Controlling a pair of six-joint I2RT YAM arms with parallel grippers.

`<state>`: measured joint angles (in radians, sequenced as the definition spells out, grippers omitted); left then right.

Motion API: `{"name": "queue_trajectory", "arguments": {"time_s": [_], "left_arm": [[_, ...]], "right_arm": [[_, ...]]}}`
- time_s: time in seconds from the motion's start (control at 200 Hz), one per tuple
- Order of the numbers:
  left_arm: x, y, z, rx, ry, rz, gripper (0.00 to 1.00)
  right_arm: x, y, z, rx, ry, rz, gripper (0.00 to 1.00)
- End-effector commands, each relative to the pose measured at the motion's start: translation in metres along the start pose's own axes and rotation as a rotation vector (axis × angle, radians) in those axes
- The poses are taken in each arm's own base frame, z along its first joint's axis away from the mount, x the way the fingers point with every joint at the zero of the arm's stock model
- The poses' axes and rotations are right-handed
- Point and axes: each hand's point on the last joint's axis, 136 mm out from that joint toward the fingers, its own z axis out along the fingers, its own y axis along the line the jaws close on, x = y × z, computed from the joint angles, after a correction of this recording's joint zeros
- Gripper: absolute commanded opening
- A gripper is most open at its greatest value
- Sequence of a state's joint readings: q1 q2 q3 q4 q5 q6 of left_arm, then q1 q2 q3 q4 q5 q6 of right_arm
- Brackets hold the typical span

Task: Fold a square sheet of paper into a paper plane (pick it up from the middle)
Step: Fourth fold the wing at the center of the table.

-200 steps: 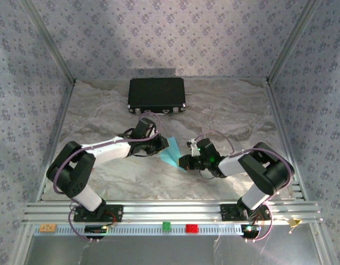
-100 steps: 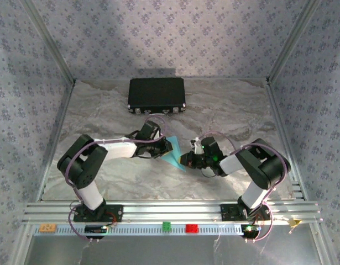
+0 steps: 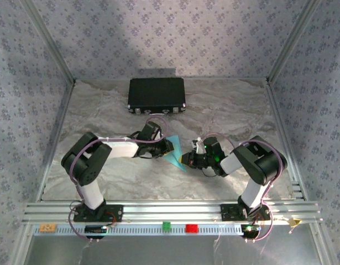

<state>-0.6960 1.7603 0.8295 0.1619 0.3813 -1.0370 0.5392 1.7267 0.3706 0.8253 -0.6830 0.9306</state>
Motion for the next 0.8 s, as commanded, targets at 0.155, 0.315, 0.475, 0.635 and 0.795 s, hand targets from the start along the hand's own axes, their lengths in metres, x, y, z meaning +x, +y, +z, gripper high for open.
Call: {"name": "queue_trajectory", "arguments": {"time_s": [0.155, 0.315, 0.475, 0.635, 0.795], "left_arm": [[-0.002, -0.007, -0.008, 0.012, -0.034, 0.036, 0.26], [0.003, 0.009, -0.017, -0.044, -0.053, 0.012, 0.22], [0.012, 0.025, -0.011, -0.081, -0.021, -0.014, 0.17], [0.015, 0.037, -0.005, -0.118, -0.004, -0.025, 0.14], [0.018, 0.050, -0.006, -0.170, 0.004, -0.021, 0.13]], "right_arm": [[0.003, -0.005, -0.002, 0.003, 0.008, 0.023, 0.02], [0.001, -0.006, -0.003, 0.020, -0.002, 0.021, 0.02], [0.001, -0.004, -0.002, 0.007, 0.003, 0.024, 0.02], [0.000, -0.003, -0.002, -0.002, 0.000, 0.031, 0.02], [-0.003, -0.004, -0.005, 0.000, -0.007, 0.033, 0.02]]}}
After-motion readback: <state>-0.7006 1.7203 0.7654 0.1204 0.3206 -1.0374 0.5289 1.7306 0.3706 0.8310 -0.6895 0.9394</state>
